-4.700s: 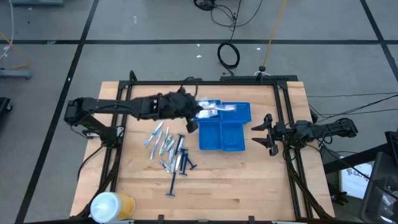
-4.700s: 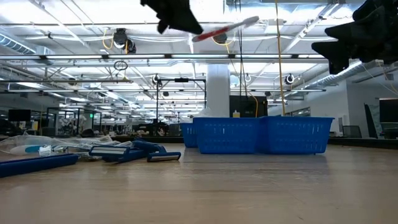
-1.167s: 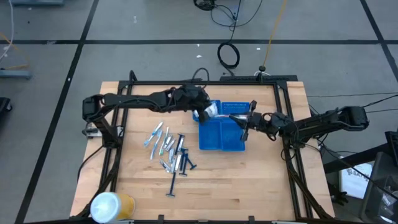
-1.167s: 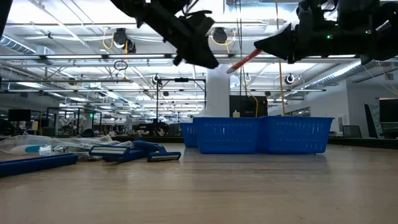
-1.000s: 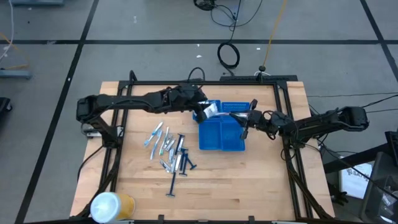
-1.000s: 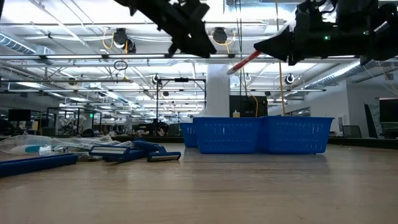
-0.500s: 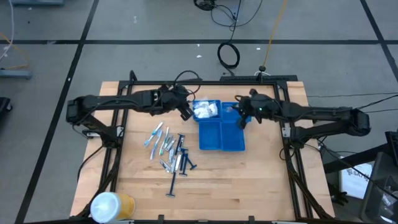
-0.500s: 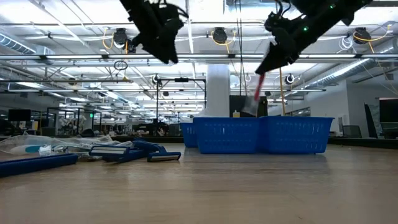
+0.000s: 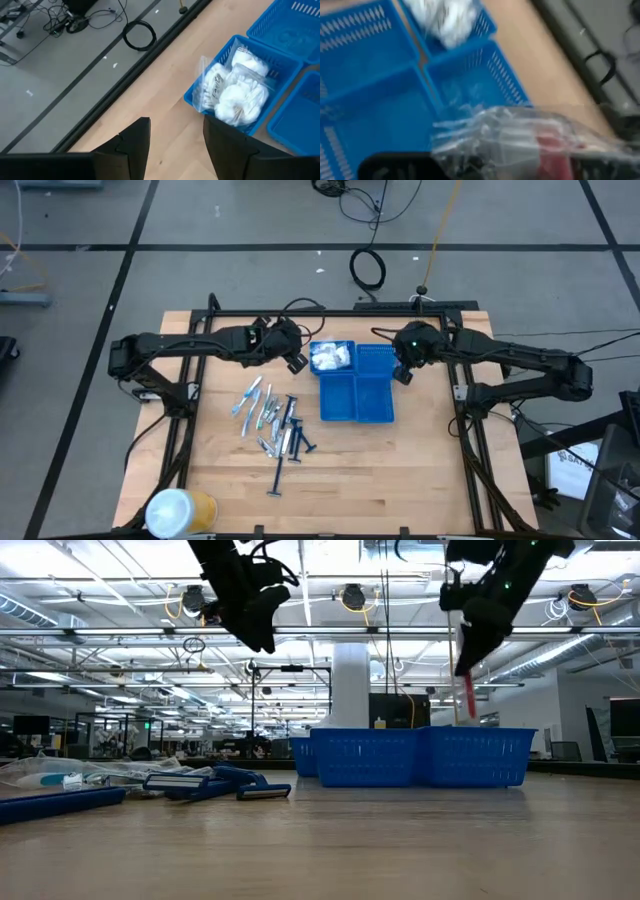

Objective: Pick & Place Travel size toiletries
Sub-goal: Put the orange toothbrush into the top right blue basket

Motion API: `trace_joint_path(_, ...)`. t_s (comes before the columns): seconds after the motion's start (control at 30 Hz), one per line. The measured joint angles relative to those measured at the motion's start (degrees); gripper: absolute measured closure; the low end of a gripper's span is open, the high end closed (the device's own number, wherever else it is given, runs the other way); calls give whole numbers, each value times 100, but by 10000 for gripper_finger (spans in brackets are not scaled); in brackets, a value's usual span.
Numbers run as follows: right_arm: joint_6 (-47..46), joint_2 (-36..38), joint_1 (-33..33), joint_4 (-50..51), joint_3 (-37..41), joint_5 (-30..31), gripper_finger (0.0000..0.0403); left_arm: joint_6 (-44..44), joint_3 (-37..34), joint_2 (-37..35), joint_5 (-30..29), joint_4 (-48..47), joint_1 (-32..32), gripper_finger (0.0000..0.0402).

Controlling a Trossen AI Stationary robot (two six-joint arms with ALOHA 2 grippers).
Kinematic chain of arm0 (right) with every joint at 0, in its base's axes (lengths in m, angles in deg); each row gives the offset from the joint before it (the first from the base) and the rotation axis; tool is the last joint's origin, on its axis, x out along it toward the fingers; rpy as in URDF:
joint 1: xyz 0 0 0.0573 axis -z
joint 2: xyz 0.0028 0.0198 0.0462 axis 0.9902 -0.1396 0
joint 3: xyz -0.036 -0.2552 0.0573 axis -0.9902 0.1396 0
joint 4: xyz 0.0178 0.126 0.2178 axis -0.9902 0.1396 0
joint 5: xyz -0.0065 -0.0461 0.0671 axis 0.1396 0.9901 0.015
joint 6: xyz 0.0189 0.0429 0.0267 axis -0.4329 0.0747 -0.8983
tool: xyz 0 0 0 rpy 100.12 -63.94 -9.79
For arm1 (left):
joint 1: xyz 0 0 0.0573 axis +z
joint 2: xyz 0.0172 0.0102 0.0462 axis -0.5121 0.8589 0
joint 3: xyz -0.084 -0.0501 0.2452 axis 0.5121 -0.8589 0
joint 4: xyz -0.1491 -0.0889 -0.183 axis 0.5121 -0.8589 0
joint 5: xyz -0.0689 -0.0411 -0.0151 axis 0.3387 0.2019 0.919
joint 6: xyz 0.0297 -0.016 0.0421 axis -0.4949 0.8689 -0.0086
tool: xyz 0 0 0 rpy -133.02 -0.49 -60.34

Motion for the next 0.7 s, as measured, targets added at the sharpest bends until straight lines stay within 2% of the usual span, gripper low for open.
trace_joint_path(0.23, -48, -203, 150, 22, 99, -148, 388, 4, 0, -2, 1, 22, 15, 237)
trace_joint_path(0.47, -28, -715, 151, 50, 101, -339, 365, 6, 0, -2, 1, 14, 15, 243)
trace_joint_path(0.7, 216, -1101, 149, -517, 105, -293, 358, 6, 0, -2, 2, 14, 15, 243)
